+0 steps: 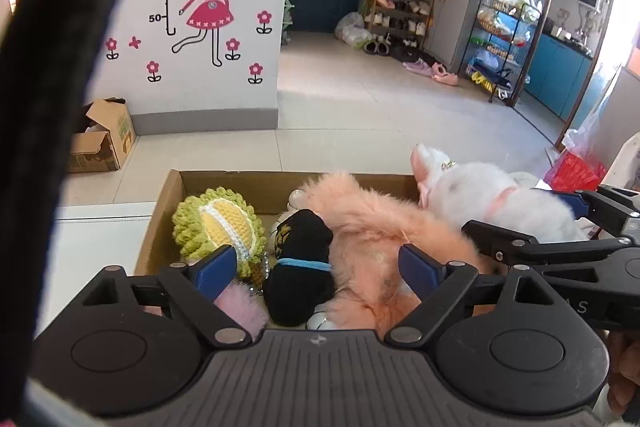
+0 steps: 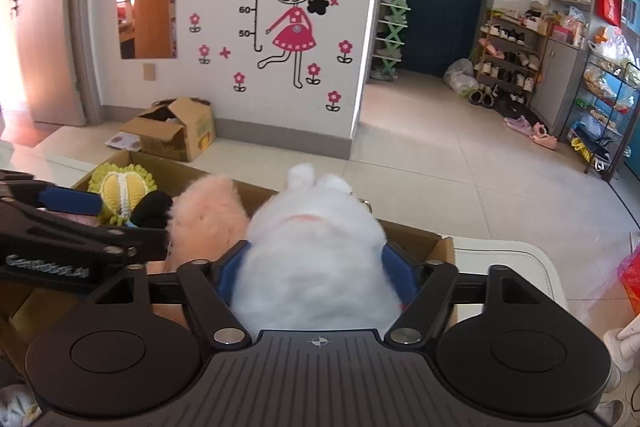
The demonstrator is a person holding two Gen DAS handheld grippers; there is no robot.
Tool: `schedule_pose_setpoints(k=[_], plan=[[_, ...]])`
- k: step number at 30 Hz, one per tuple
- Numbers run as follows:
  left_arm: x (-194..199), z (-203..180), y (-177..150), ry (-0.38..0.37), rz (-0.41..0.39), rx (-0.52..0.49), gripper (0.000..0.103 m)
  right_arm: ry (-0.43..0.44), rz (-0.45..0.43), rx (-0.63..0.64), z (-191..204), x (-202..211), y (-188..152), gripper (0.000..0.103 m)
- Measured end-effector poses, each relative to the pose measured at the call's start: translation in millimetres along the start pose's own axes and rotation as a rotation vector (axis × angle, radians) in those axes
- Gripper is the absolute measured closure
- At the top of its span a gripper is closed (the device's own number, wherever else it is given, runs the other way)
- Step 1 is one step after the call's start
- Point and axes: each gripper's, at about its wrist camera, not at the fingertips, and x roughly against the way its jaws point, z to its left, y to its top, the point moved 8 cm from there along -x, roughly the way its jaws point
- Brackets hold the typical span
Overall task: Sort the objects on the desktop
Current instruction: 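Carry the black doll and white bunny into the box and release both, then move both tools back over the remaining toys on the table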
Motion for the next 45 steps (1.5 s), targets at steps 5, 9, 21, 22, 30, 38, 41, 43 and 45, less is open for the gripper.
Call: schedule_pose_setpoints(k=[5,9,21,22,30,38,41,43,45], plan=[[23,9,1,0.01,-0.009,0.022,0.012,0.007,-0.037,-0.002,0,20,12,0.019],[42,10,0,0.016,-0.009,0.022,0.013,0.013,-0.06,-0.006,2,49,22,0.019],[150,-2,-39,-0.032,-0.066,-0.08,0.006,0.096,-0.178,-0.039,-11,218,0,0.015],[160,0,-47,-0.036,-0.067,-0.074,0.006,0.1,-0.192,-0.05,-13,232,-9,0.015],[212,0,-115,-0.049,-0.074,-0.05,0.006,0.124,-0.302,-0.222,-34,318,-96,0.012],[233,3,-186,0.021,-0.085,-0.053,0.006,0.097,-0.362,-0.289,-22,328,-180,0.011],[236,5,-207,0.02,-0.067,-0.034,0.005,0.116,-0.357,-0.289,-12,318,-191,0.011],[236,7,-219,0.023,-0.053,-0.034,0.005,0.109,-0.336,-0.252,-6,315,-190,0.011],[236,7,-225,0.034,-0.051,-0.042,0.005,0.1,-0.345,-0.22,-1,315,-189,0.009]])
